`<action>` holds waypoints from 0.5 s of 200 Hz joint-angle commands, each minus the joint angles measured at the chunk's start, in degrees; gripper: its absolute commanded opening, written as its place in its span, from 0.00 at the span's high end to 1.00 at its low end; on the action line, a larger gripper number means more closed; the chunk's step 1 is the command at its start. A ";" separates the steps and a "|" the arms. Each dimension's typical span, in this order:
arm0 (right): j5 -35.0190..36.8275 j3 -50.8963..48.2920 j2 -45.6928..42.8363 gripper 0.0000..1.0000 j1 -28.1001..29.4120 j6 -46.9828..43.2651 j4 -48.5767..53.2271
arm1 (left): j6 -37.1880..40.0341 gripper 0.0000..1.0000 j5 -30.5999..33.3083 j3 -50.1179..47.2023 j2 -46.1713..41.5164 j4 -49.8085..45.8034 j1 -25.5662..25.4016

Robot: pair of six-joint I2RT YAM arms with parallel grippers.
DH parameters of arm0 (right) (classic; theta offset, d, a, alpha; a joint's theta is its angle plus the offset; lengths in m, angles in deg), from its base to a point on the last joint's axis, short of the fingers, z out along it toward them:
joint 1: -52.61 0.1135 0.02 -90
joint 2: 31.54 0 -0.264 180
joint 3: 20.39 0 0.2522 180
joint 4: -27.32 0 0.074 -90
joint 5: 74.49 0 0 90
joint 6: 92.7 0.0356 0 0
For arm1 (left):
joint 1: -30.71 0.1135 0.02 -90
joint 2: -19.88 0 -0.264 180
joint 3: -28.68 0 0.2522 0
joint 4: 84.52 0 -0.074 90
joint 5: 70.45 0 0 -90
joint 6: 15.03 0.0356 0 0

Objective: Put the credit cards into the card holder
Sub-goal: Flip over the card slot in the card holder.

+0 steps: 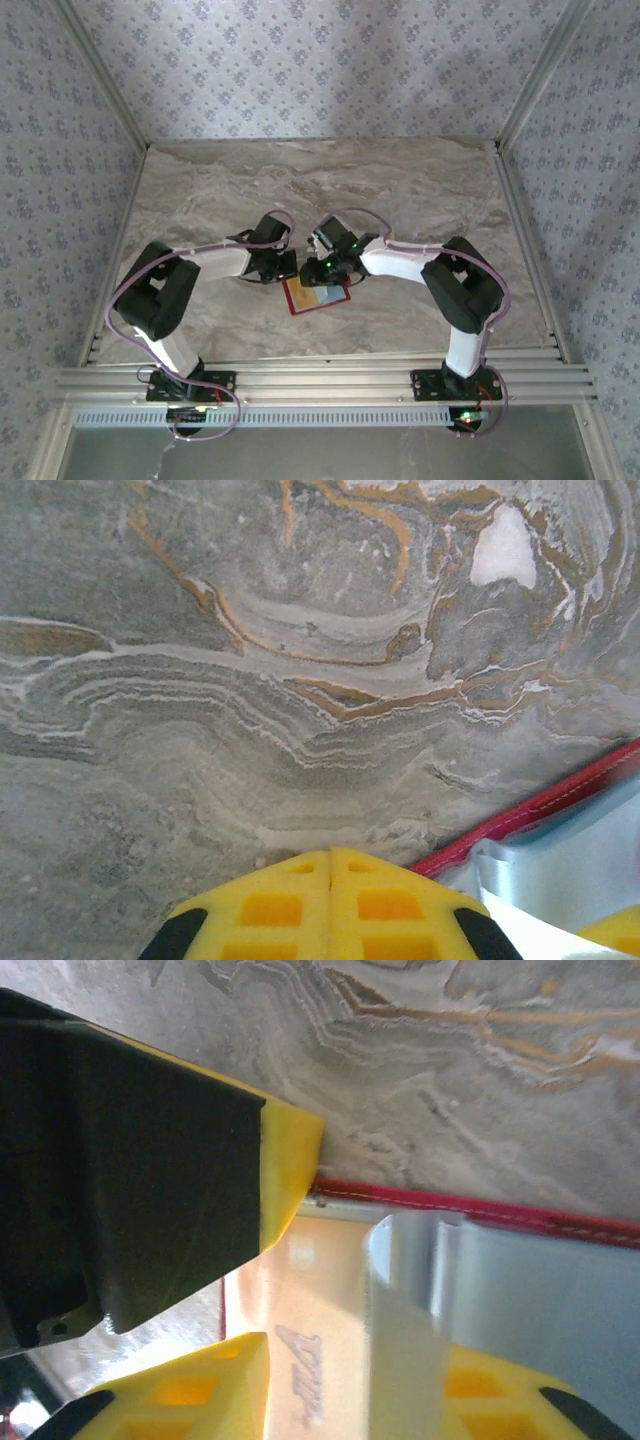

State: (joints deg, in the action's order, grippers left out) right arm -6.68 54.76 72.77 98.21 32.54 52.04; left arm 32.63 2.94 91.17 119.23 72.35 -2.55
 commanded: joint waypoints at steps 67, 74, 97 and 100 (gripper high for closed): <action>-4.09 -0.93 -0.60 0.52 0.77 2.16 -4.91 | -4.39 0.78 -20.07 -12.46 0.27 17.89 5.84; -4.08 -0.68 -0.39 0.50 1.04 2.02 -4.96 | -4.70 0.75 -19.92 -13.22 -0.94 17.98 6.87; -4.48 -0.15 0.52 0.48 1.64 1.99 -5.43 | -5.69 0.66 -17.66 -15.57 -4.80 17.51 9.71; -4.58 -0.01 0.58 0.48 1.75 1.87 -5.35 | -5.67 0.65 -16.93 -15.72 -5.32 17.32 9.83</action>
State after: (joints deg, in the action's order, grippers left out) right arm -9.87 53.16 72.75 98.97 34.62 46.80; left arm 28.08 -14.91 79.46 115.88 93.82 5.69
